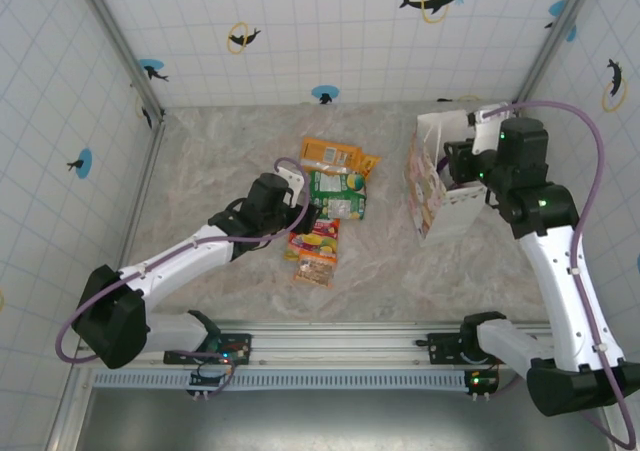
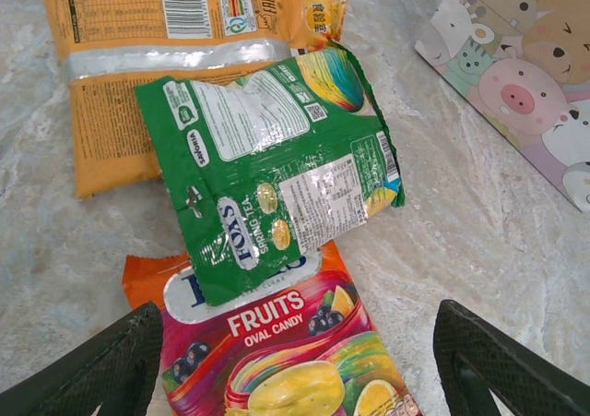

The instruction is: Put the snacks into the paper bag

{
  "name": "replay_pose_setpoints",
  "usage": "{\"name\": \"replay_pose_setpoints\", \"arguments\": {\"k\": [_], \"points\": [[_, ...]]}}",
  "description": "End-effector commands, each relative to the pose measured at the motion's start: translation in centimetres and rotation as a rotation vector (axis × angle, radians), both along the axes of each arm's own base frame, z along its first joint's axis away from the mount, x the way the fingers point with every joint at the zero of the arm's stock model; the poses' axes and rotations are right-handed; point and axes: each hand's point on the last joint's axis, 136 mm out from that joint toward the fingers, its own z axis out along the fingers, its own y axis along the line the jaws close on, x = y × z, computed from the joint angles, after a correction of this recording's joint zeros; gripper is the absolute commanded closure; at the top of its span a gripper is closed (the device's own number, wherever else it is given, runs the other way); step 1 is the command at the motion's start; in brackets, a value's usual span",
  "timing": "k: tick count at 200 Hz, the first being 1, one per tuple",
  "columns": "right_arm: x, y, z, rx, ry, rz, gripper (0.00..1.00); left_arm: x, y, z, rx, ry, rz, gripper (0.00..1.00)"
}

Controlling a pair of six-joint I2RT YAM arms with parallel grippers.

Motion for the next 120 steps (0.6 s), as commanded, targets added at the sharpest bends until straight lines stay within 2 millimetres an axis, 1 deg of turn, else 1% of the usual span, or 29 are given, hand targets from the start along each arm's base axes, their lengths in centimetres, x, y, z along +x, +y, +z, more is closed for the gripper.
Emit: {"name": "replay_pose_setpoints", "arguments": {"k": [1,12,25,53,80,100,120], "points": [[-1.8,0.9,-1.7,-0.005,0.119,0.010,0.49,-0.1,-0.3,0.2,-0.012,0.022,-0.004,0.22],[-1.9,1.7,-2.4,-0.013,0.145,0.030,0.48,-0.1,-0.4,0.1,-0.009,0.025,-0.008,0.22],[-1.7,2.3,-3.1,-0.027,0.160,0.033,0.47,-0.1,-0.4,0.2,-0.009,0.026,-0.010,0.22],[-0.5,2.3,-4.3,-0.043,0.165,0.006,0.46,-0.1,-0.5,0.4,-0.014,0.026,-0.012,0.23],[0.8,2.5,-4.9,-0.057,0.168,-0.010,0.46,-0.2,-0.2,0.4,-0.007,0.022,-0.008,0.23],[1.6,2.8,-6.0,-0.059,0.190,-0.008,0.47,-0.3,-0.2,0.7,-0.004,0.016,-0.012,0.24],[1.9,3.5,-7.2,-0.042,0.221,0.009,0.48,-0.3,0.0,0.9,-0.005,0.010,-0.011,0.24]]}}
